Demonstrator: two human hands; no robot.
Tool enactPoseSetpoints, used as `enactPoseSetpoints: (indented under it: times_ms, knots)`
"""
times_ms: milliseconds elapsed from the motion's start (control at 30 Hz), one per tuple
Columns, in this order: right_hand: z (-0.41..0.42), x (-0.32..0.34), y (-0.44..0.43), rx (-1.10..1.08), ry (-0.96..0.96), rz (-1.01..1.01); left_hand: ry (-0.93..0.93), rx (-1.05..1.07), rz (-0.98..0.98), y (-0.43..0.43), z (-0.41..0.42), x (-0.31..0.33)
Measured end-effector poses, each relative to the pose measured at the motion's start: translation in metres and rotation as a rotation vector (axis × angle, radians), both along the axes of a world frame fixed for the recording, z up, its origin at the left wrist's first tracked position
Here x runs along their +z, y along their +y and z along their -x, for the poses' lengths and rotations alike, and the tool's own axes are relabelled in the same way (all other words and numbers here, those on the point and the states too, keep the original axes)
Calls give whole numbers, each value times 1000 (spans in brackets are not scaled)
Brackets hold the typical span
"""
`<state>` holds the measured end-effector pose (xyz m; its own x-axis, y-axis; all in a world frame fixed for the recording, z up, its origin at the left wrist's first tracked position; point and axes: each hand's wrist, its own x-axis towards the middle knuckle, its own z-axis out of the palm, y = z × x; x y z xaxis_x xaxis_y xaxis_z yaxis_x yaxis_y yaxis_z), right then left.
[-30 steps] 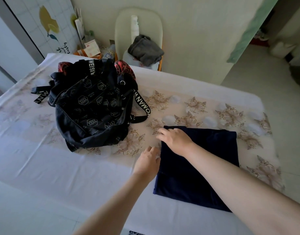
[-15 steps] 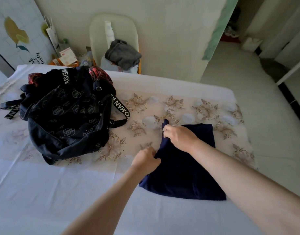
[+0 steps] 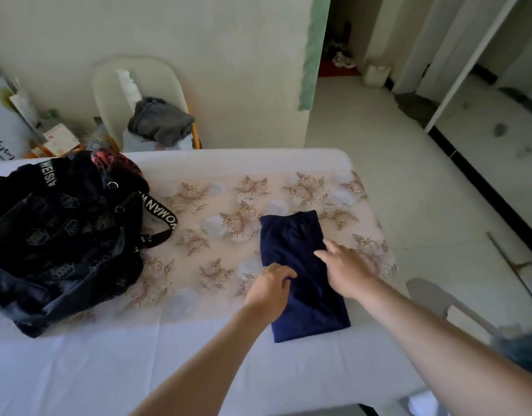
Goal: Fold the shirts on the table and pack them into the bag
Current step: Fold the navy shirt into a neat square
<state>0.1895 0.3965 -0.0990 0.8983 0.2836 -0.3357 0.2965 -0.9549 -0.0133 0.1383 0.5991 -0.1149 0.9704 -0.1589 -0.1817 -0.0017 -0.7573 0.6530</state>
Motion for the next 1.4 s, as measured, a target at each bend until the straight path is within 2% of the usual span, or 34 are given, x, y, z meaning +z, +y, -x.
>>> enactPoseSetpoints:
  times_ms: [33,67,100,167,267,367,433,500,633,700,800,900,1000,1033,1067,1167,1233,1400]
  knots:
    - [10,-8,1,15,-62,-89,-71,-111,-157,5,7,-10]
    - [19,-16,4,21,-108,-153,-45,-234,-302,9,13,-19]
    - [29,-25,7,29,-131,-195,34,-334,-412,11,19,-26]
    - [44,-38,13,44,-61,-188,149,-442,-536,14,25,-32]
    - [56,-52,10,63,29,-68,10,-389,-548,11,16,-27]
    - [56,-56,8,91,-72,-56,-267,-263,-446,7,-13,-12]
    - [54,-60,9,113,-133,-124,-389,-240,-466,3,-37,-8]
    - [52,-67,6,139,-140,-159,-338,-279,-565,2,-63,-8]
    - [54,-81,-13,154,-89,-168,26,-399,-780,27,-110,-32]
    - [54,-84,-19,164,-84,-180,107,-424,-785,43,-120,-49]
    - [53,-86,-19,168,-87,-183,47,-410,-798,48,-114,-58]
    - [53,-86,-19,156,-102,-191,-160,-342,-795,34,-91,-54]
    - [54,-76,-20,204,-131,-228,-468,-358,-541,18,-56,-49]
    - [57,-73,-22,247,-126,-247,-520,-396,-463,13,-41,-53]
    - [60,-68,-25,299,-107,-253,-508,-434,-418,9,-25,-57]
    - [68,-62,-39,415,-18,-180,-364,-504,-472,7,16,-71]
    - [70,-64,-46,413,22,-177,-290,-478,-483,12,32,-74]
    - [67,-60,-37,341,62,-230,-261,-483,-502,12,49,-60]
